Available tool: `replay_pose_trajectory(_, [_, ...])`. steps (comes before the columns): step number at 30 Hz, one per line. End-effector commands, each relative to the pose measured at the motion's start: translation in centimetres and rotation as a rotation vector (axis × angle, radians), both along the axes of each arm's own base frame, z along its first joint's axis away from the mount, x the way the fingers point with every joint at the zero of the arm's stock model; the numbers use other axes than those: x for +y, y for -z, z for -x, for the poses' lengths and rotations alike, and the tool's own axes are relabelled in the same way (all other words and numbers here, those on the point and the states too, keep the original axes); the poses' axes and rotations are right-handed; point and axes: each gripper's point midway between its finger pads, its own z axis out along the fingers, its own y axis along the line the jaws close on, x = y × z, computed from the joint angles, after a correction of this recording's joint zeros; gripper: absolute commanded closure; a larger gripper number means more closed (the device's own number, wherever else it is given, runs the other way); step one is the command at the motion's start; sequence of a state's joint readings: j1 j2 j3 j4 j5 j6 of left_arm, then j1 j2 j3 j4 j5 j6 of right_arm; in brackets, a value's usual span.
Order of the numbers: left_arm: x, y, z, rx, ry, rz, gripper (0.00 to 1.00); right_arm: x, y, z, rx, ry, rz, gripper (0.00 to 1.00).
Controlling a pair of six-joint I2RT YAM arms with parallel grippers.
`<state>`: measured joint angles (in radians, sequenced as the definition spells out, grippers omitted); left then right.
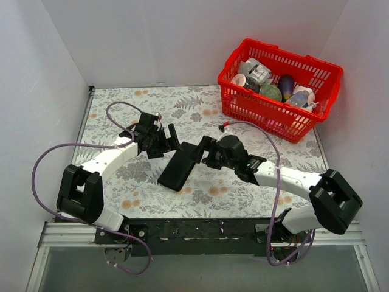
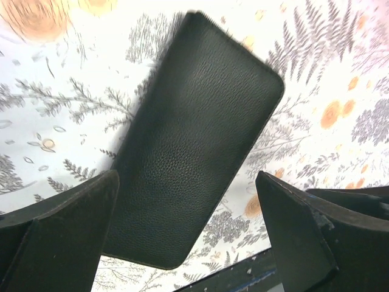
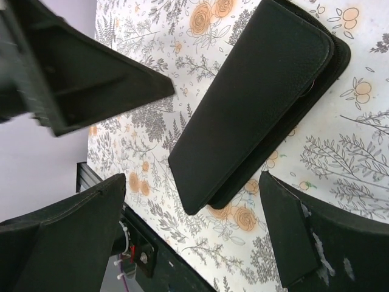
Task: Sort the hair-cutting tools
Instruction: Adjust the hairdressing tool bag at the center of the board.
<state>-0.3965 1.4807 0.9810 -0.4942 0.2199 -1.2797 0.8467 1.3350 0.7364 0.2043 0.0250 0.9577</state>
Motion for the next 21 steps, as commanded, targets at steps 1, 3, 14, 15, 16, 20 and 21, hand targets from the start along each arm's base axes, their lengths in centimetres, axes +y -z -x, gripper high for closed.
replay_pose_trajectory(1, [1.8,-3.6,-1.5,-0.118,-0.028,-0.083,0.02,2.7,-1.2,-0.6,-0.039,-0.048,-0.123,0.02])
replay_pose_trajectory(3, [2.2,-3.5,-1.6,-0.119,-0.033,-0.100,0.02,3.5,-1.5,-0.8,-0.054,-0.065,-0.159,0.02])
replay_pose_trajectory(14, [4.3,0.8,-0.7,-0.056,-0.081,-0.147,0.02,6.3,0.3,-1.6,-0.028,-0.129,-0.191,0.04])
replay_pose_trajectory(15, [4.3,1.2,-0.7,-0.051,-0.082,-0.147,0.02,6.5,0.5,-1.7,-0.029,-0.131,-0.189,0.04])
replay_pose_trajectory(16, [4.1,1.4,-0.7,-0.043,-0.076,-0.137,0.02,6.7,1.5,-1.7,-0.010,-0.141,-0.176,0.04])
replay_pose_trajectory(20, [3.2,2.3,-0.6,-0.011,-0.061,-0.090,0.02,6.8,3.5,-1.8,0.006,-0.142,-0.148,0.04])
replay_pose_trajectory(21, [2.9,2.4,-0.9,-0.017,-0.058,-0.074,0.02,6.8,4.0,-1.8,0.012,-0.140,-0.139,0.04])
